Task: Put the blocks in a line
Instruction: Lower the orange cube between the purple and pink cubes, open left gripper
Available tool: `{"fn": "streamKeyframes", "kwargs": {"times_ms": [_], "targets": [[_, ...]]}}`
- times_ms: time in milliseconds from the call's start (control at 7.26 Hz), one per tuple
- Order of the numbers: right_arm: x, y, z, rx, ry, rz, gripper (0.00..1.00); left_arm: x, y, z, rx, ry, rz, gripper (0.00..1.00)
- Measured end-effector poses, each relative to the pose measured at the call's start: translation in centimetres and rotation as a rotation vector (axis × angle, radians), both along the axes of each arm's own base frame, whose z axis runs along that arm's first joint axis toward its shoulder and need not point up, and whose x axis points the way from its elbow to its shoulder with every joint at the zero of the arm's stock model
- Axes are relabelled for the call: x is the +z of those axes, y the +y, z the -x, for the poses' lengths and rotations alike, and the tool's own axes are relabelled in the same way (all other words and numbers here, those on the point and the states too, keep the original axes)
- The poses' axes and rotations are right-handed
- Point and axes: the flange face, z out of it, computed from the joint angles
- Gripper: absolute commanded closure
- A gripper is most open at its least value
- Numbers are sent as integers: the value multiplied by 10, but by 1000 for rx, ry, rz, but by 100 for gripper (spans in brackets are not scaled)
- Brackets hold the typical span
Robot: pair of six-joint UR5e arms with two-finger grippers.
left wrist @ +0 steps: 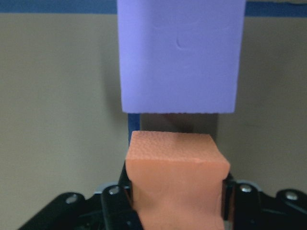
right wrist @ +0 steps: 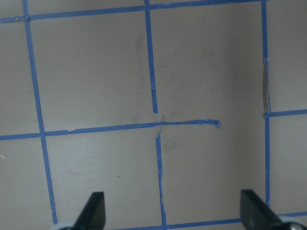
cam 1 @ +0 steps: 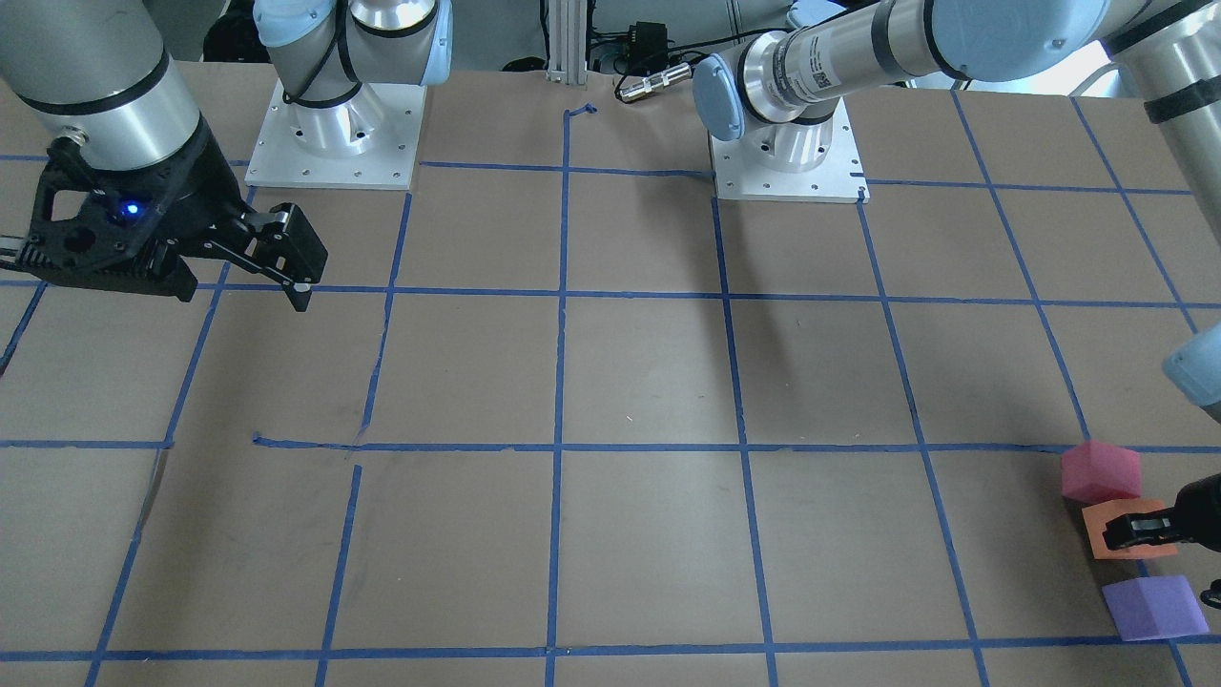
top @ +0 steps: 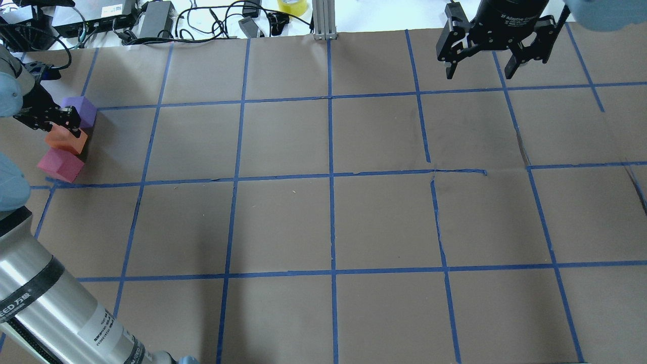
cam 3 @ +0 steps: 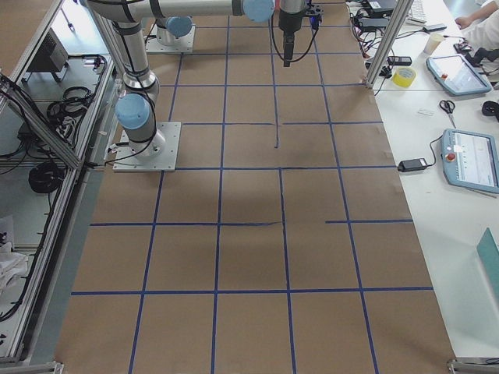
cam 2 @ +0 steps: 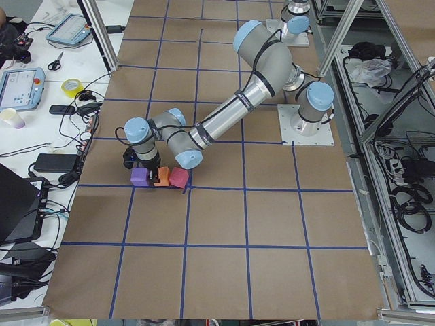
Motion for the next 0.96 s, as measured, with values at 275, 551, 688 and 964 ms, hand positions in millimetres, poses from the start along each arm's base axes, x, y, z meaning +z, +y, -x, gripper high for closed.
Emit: {"fn": "streamKeyframes", "kwargs": {"times_ms": [275, 551, 688, 964], "targets": [[0, 0, 1, -2, 0, 0, 0, -4, 0, 0, -7, 5, -4, 100], [0, -1, 1, -3, -1, 4, 0, -5, 2, -3, -5, 8, -5, 0], [0, -2, 2, -3, -1, 6, 0, -5, 3, -3, -4, 9, -4, 0], [0, -2, 2, -3, -1, 7, 0, 6, 3, -2, -3, 2, 4, 0]]}}
